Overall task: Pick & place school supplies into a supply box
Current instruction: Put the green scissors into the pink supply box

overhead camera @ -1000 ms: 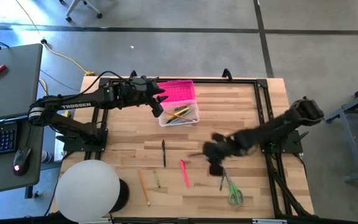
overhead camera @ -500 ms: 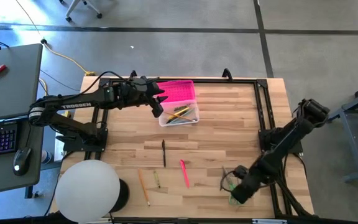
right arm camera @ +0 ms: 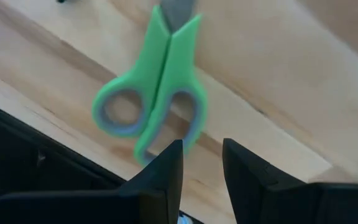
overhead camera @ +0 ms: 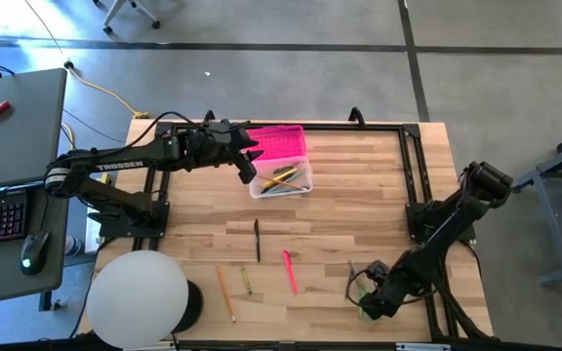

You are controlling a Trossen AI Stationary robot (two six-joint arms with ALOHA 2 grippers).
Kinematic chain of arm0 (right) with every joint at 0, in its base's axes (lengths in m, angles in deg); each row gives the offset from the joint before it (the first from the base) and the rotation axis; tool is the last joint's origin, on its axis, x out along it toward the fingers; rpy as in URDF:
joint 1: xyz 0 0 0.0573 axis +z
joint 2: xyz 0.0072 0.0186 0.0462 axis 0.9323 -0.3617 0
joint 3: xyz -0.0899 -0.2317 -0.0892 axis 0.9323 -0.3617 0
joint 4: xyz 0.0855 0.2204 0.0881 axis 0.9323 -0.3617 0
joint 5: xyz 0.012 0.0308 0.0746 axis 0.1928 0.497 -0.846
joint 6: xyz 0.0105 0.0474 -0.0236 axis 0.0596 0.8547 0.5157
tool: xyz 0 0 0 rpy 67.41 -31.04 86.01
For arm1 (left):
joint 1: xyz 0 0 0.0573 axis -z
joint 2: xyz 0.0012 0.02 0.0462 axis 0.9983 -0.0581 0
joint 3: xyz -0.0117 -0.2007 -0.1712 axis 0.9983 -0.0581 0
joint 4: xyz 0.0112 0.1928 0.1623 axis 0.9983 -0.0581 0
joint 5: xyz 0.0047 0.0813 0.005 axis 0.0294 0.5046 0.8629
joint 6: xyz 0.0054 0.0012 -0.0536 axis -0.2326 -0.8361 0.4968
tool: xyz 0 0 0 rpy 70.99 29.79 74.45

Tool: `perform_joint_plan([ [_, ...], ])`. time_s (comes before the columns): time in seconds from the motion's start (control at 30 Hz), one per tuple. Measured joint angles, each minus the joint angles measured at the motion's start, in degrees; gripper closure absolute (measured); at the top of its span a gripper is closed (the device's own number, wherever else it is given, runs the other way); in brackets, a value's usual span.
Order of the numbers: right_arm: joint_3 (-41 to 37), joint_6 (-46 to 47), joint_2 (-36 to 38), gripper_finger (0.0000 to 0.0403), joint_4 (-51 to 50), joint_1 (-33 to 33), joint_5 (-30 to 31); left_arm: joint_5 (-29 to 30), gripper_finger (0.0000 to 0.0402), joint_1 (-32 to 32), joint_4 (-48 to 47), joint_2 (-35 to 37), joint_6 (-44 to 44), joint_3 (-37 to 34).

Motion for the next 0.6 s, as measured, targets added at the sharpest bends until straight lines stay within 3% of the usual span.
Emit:
perform_joint_plan([
  [0.2,0.0,0.0,-2.1,0.0312,4.7,0.0,0.0,0.0,0.0227,0.0,0.0,0.0,0.0,0.0],
  [0.6,0.0,-0.5,-3.9,0.0312,4.0,0.0,0.4,0.0,0.0227,0.0,-0.1,0.0,0.0,0.0],
])
